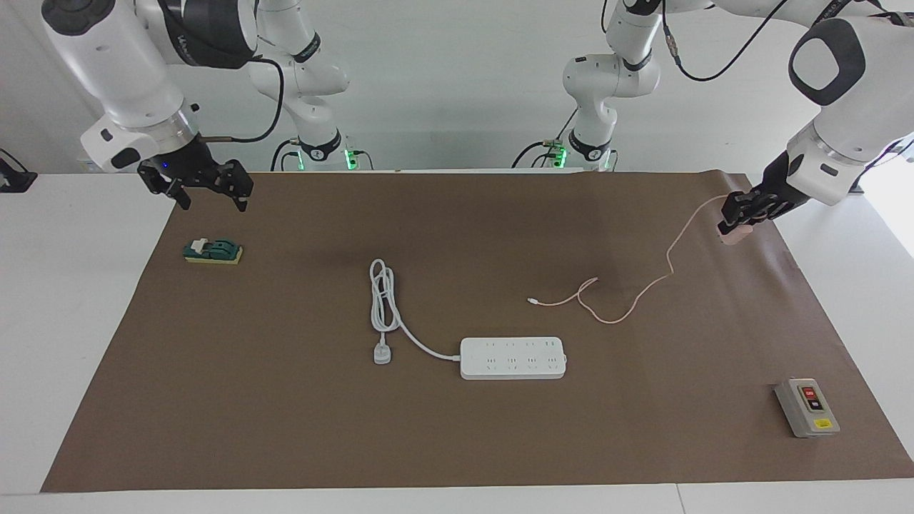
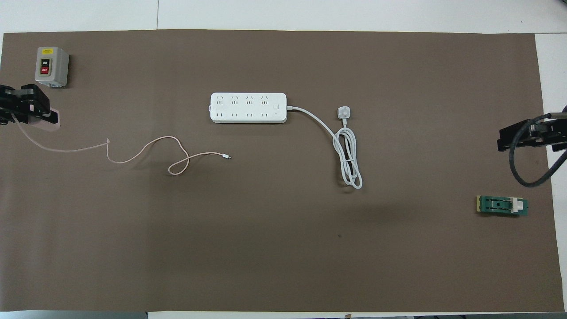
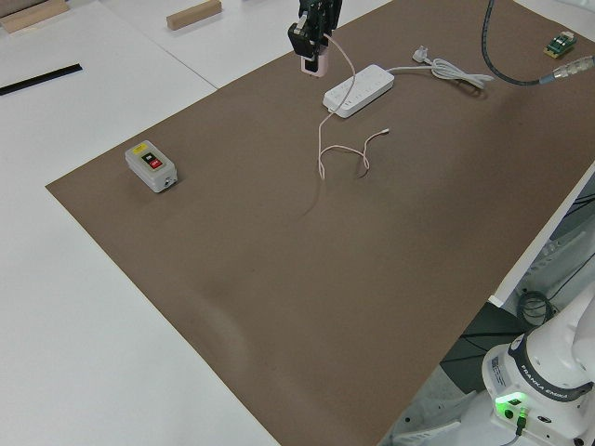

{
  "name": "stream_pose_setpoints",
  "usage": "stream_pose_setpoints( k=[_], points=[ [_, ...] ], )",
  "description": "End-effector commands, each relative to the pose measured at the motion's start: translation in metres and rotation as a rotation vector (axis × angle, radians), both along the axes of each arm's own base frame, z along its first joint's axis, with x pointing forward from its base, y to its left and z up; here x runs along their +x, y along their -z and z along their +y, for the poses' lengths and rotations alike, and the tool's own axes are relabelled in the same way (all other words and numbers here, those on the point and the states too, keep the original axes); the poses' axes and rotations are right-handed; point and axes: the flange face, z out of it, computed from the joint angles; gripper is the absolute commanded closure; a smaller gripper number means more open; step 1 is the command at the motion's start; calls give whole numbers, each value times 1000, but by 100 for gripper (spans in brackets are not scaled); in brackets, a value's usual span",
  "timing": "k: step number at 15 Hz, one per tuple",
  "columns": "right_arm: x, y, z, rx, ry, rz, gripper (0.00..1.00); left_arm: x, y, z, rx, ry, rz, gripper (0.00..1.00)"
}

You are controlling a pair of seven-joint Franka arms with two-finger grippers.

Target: Plug charger into power strip

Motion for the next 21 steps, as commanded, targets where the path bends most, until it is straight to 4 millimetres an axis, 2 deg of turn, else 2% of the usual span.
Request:
stream_pose_setpoints(
  k=[1, 2, 4, 5, 9, 11, 13, 16, 19, 21],
  points=[
    [-13, 4, -3, -20, -14, 10, 0, 7, 1, -24, 28, -109, -29, 100],
    [-13, 5, -3, -20, -13, 10, 0, 12, 10, -32, 33, -192, -11, 100],
    [-13, 11, -3, -21, -15, -5, 0, 13, 14, -48, 35, -379, 9, 100],
    [-13, 12, -3, -21, -16, -17, 0, 18, 23, -65, 37, -428, 11, 100],
    [-12, 9, -4, -19, -6, -22, 0, 27, 39, -105, 29, -713, 13, 100],
    [-12, 10, -4, -5, 4, -20, 0, 27, 52, -137, 32, -855, 29, 100],
    [-12, 9, -4, -6, 5, -20, 0, 29, 71, -156, 49, -922, 53, 100],
    [-12, 7, -4, 2, 6, -23, 0, 33, 103, -204, 34, -1100, 52, 100],
    [-12, 7, -2, 14, 6, -23, 0, 31, 131, -243, 26, -1152, 45, 100],
    [-12, 7, -3, 14, 6, -23, 0, 26, 150, -262, 28, -1181, 43, 100]
  ],
)
